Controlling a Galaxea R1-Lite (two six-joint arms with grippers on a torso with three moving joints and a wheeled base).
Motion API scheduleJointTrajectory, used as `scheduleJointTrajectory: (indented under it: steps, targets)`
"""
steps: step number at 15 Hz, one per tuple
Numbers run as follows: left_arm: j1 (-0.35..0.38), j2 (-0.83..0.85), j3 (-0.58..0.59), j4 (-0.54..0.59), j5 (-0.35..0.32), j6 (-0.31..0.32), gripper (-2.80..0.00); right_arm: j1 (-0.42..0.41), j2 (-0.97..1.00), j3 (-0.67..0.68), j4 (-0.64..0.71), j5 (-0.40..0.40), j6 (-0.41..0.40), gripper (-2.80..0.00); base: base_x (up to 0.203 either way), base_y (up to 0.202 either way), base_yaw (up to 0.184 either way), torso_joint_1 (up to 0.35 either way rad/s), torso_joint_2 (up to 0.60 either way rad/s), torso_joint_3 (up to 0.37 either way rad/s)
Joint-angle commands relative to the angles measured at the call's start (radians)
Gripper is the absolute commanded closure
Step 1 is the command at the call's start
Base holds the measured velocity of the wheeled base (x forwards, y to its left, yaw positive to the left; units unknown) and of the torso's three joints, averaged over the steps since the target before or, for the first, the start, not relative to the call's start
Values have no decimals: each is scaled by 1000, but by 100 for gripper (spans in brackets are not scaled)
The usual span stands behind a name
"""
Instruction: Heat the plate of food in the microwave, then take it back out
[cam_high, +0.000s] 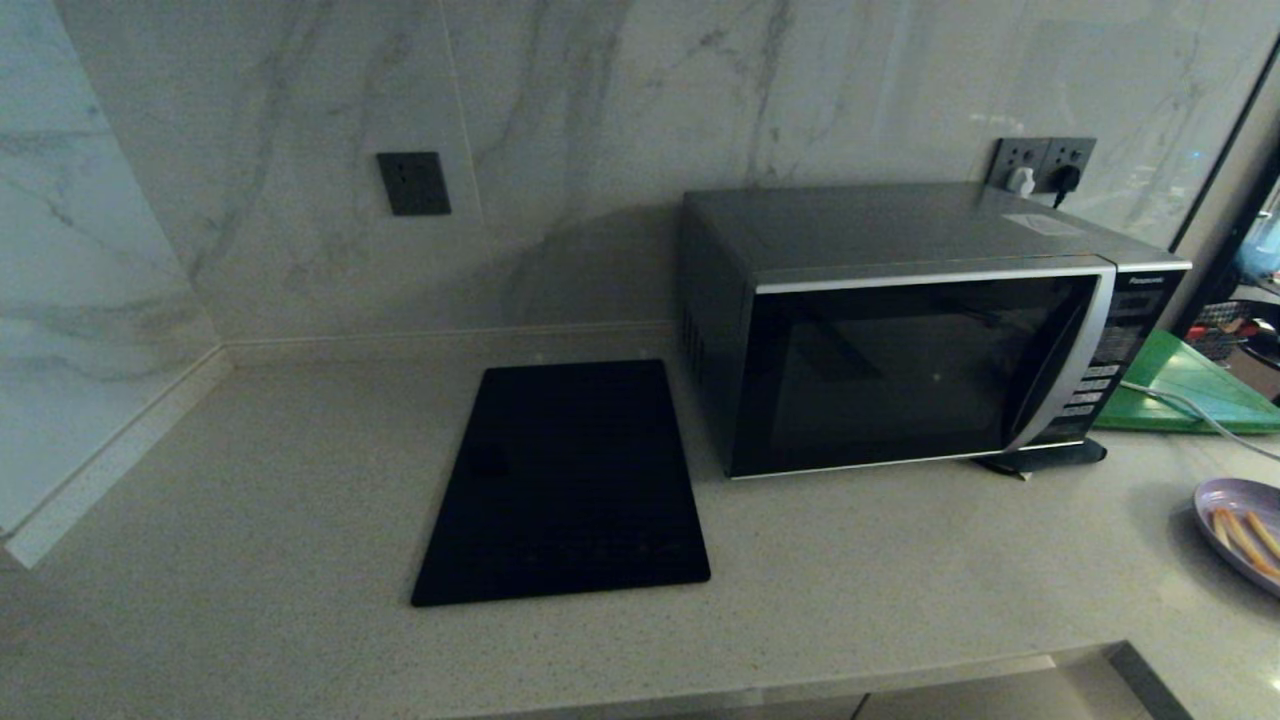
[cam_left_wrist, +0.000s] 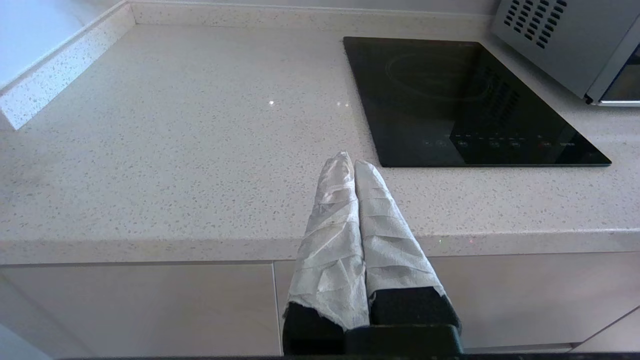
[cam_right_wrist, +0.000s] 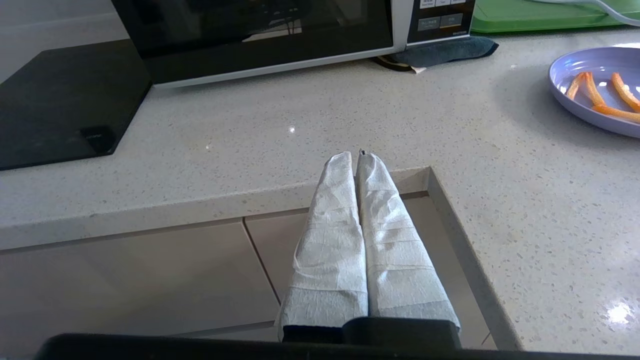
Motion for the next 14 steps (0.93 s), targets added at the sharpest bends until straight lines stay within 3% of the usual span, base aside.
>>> scheduleJointTrajectory:
  steps: [1, 14]
  targets:
    - [0, 2, 0, 0, 0, -1, 0, 0, 1, 3, 0, -1, 1, 0, 0, 0, 0, 0, 0, 0]
    - [0, 2, 0, 0, 0, -1, 0, 0, 1, 2, -1, -1, 1, 0, 0, 0, 0, 0, 0, 0]
